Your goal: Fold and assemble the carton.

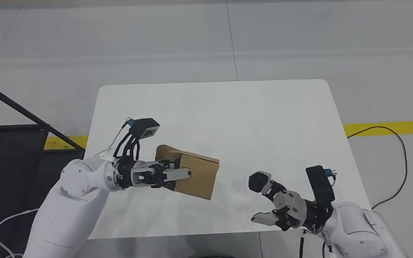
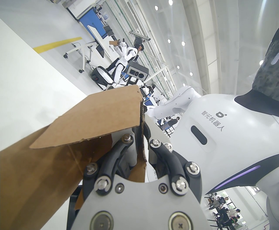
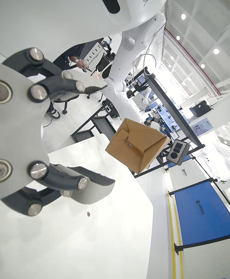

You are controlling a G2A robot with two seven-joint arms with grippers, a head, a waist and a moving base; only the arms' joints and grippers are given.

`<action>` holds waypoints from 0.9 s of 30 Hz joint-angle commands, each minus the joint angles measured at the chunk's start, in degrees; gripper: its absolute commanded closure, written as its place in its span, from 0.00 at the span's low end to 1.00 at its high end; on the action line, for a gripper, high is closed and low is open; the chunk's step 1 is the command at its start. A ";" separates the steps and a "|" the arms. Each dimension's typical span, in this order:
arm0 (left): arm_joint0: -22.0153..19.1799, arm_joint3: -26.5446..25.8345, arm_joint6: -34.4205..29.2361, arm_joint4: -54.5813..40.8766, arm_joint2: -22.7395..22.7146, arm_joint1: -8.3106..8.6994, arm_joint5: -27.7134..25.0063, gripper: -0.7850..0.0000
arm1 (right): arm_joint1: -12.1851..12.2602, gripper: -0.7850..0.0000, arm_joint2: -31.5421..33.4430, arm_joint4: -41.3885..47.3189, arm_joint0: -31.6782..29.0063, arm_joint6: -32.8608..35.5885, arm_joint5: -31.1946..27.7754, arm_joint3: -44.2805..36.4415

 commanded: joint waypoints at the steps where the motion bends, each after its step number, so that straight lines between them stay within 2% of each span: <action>1: 0.09 -0.07 0.89 0.83 -0.05 -0.01 0.29 1.00 | -0.01 0.00 -0.02 -0.12 0.03 -0.06 0.25 -0.05; 5: 0.01 -0.35 5.22 8.74 -0.88 0.08 0.65 1.00 | -0.24 0.00 -0.97 -3.09 0.85 -1.03 2.53 0.11; 13: -1.01 -2.83 4.20 18.59 -1.54 0.51 -1.42 1.00 | -0.32 0.00 -1.81 -3.09 2.37 -1.54 2.42 1.69; 17: -1.22 -5.96 2.62 24.62 -1.73 0.87 -2.38 1.00 | -0.30 0.00 -1.76 -2.66 3.38 -1.41 3.13 2.87; 27: -2.04 -15.03 -0.10 42.53 -0.93 1.80 0.09 1.00 | -0.41 0.00 -0.85 -3.82 3.79 -3.88 4.61 3.87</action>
